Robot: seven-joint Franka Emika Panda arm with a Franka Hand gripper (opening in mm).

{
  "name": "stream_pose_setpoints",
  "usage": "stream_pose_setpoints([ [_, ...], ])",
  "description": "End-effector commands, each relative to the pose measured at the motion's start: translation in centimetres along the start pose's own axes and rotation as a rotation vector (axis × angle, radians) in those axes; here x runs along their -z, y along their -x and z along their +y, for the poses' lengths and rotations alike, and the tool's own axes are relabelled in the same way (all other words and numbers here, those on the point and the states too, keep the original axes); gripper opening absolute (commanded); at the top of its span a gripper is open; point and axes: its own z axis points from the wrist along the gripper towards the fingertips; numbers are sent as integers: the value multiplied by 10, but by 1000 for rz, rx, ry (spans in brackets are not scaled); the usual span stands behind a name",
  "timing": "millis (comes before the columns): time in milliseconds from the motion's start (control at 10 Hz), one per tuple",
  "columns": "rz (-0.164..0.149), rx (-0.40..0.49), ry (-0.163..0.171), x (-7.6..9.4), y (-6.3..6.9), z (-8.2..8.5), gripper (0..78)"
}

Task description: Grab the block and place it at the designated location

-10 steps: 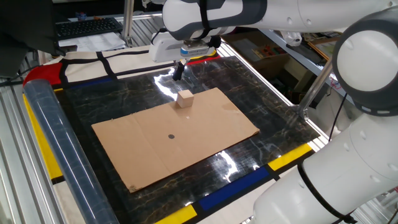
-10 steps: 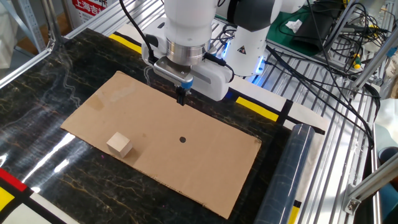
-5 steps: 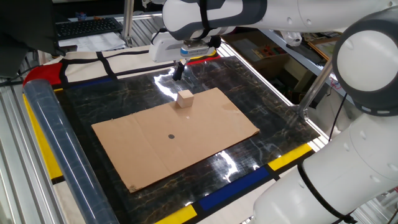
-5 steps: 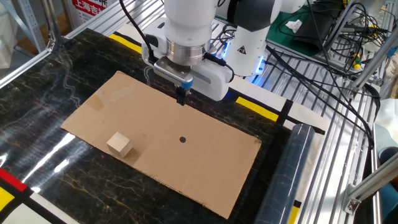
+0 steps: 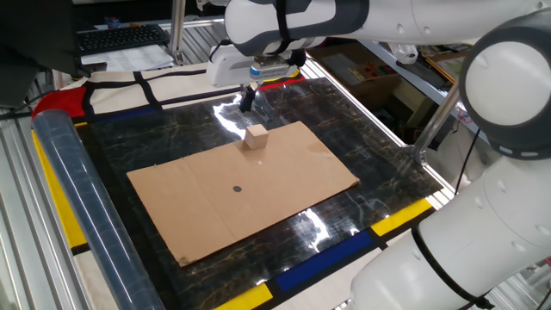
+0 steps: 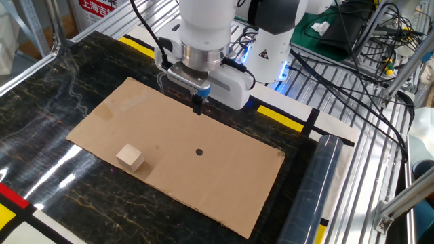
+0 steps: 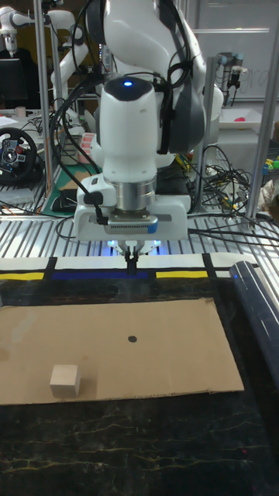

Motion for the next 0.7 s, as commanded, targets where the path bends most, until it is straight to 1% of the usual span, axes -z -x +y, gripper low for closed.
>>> stream_pose_setpoints([
  [100,64,131,-21,-3,2,-5,0],
  [200,57,142,-10,-3,3,-6,0],
  [300,57,145,-6,-3,3,-6,0],
  [700,57,147,2,-3,3,-6,0],
])
